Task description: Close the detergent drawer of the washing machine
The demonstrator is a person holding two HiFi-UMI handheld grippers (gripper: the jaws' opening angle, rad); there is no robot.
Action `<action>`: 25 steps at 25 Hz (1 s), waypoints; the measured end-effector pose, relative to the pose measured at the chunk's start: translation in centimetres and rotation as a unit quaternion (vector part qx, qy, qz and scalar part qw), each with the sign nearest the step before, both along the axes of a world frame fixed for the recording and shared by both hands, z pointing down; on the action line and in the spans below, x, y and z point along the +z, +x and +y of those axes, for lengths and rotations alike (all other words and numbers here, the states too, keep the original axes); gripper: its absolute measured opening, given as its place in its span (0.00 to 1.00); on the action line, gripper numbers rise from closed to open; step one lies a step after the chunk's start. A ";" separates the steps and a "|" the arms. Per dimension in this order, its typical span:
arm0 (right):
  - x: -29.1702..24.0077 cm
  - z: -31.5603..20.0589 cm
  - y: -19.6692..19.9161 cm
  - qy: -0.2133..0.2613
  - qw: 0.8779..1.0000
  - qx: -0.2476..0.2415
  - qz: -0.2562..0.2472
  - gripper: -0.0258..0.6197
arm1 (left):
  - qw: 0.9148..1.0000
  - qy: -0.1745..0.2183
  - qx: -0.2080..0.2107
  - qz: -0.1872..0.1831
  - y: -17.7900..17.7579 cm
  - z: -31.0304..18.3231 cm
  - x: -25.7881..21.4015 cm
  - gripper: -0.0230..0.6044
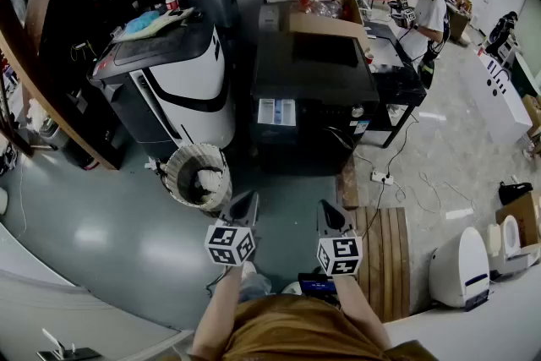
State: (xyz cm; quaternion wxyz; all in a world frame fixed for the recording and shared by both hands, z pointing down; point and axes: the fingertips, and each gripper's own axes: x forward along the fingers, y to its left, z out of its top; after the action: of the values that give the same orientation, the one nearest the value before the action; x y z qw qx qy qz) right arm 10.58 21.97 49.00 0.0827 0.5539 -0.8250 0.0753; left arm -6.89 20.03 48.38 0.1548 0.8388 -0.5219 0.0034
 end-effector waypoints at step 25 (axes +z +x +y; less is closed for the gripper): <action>1.8 -1.4 1.5 -0.024 0.999 -0.002 -0.034 0.06 | 1.000 -0.018 -0.019 -0.006 -0.6 -1.9 1.7 0.07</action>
State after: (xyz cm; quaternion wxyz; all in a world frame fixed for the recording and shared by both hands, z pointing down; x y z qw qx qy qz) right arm 12.06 20.54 50.78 0.0674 0.5472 -0.8265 0.1137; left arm -7.47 18.10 50.07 0.1666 0.8255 -0.5390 0.0151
